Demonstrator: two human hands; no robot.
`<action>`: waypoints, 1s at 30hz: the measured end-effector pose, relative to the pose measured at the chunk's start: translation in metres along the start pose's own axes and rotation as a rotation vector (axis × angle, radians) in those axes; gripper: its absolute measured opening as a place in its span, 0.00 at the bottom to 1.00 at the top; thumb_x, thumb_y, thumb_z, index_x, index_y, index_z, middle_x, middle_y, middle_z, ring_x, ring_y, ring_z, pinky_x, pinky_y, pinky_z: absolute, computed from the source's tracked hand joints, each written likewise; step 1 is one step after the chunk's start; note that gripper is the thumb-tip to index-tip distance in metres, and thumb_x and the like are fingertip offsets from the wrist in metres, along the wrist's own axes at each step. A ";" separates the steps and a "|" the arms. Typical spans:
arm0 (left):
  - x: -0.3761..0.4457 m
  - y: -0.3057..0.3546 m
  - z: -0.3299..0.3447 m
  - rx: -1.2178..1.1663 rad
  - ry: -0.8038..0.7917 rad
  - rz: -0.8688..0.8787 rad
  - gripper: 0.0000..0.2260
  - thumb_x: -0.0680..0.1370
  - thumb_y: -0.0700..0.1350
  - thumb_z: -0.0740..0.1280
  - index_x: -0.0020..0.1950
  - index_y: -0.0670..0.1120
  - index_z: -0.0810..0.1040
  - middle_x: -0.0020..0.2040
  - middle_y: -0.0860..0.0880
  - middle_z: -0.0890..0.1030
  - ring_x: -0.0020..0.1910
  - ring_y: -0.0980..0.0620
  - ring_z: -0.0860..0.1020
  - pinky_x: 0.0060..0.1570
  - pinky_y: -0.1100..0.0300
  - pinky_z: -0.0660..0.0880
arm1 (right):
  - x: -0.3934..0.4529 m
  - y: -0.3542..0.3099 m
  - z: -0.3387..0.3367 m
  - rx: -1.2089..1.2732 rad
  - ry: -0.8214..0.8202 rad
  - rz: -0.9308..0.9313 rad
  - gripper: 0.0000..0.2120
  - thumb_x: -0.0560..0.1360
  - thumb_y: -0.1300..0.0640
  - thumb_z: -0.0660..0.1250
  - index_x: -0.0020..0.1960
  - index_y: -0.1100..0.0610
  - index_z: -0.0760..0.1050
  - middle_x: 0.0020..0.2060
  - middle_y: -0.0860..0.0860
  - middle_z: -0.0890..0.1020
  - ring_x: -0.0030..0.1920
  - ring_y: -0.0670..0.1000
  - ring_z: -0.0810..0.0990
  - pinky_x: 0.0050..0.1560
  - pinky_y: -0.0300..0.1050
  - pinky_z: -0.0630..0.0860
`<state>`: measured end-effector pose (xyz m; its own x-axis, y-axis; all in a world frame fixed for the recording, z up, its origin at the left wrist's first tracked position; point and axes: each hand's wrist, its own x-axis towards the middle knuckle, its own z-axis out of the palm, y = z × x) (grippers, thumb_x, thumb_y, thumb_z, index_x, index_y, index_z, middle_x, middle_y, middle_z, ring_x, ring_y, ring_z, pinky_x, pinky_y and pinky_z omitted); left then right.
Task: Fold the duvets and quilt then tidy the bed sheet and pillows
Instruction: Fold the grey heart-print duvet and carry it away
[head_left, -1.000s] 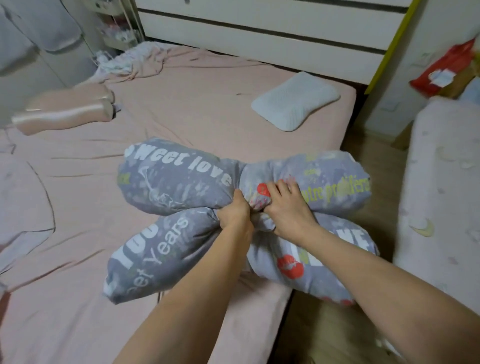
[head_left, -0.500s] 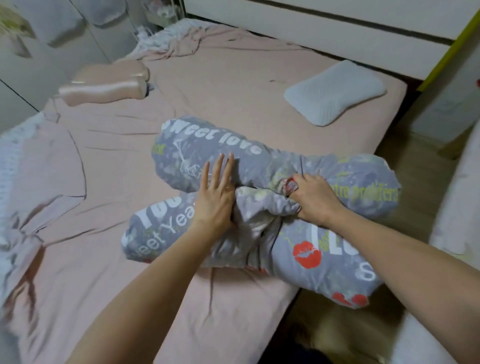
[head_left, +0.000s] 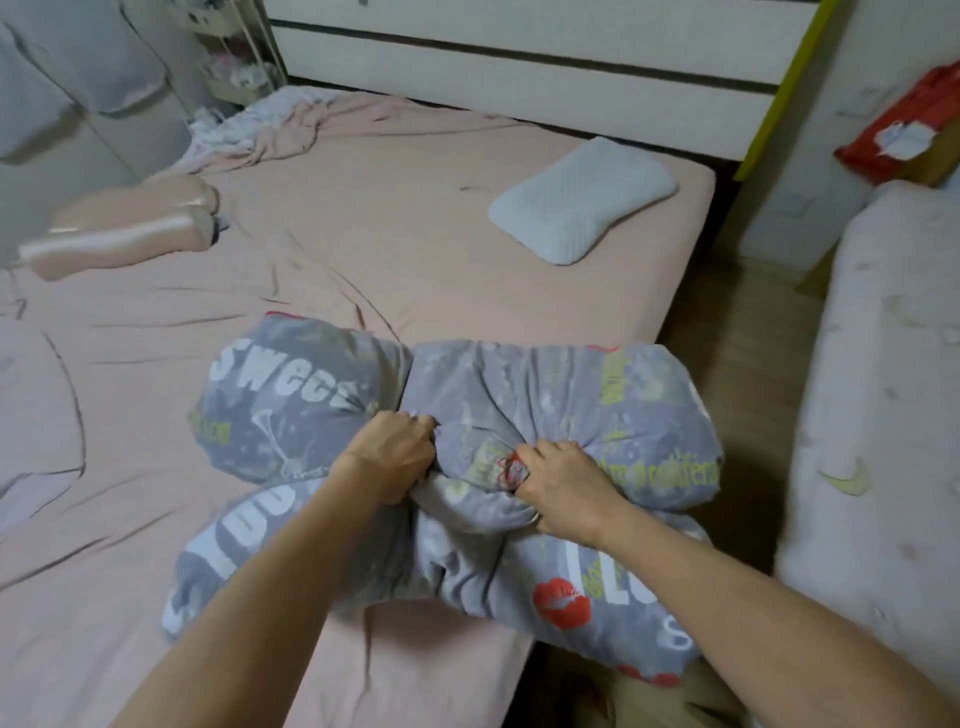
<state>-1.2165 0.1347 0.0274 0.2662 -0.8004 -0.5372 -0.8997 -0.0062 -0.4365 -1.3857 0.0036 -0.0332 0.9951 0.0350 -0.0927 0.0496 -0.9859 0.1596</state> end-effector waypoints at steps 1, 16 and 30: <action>-0.003 0.006 -0.003 0.004 -0.016 0.013 0.19 0.78 0.46 0.63 0.68 0.43 0.71 0.64 0.44 0.71 0.56 0.45 0.76 0.49 0.52 0.73 | -0.006 0.000 0.002 -0.008 -0.010 -0.020 0.14 0.48 0.47 0.77 0.31 0.51 0.79 0.36 0.51 0.77 0.34 0.53 0.77 0.30 0.43 0.70; -0.041 0.098 -0.228 0.279 0.248 0.437 0.22 0.73 0.62 0.67 0.57 0.47 0.79 0.57 0.48 0.80 0.55 0.46 0.78 0.53 0.54 0.73 | -0.235 0.032 -0.092 -0.057 0.082 0.387 0.13 0.51 0.52 0.77 0.28 0.55 0.75 0.29 0.53 0.77 0.27 0.55 0.77 0.21 0.40 0.71; -0.159 0.466 -0.371 0.713 0.706 1.358 0.19 0.75 0.58 0.66 0.52 0.43 0.79 0.54 0.43 0.80 0.55 0.41 0.78 0.53 0.53 0.73 | -0.578 -0.209 -0.149 -0.008 -0.508 1.490 0.12 0.65 0.46 0.72 0.36 0.54 0.79 0.38 0.54 0.79 0.35 0.55 0.79 0.31 0.43 0.75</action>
<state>-1.8067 0.0369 0.1772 -0.8867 -0.0930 -0.4529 0.0452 0.9574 -0.2851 -1.9579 0.2136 0.1339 0.0160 -0.9868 -0.1610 -0.9084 -0.0816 0.4101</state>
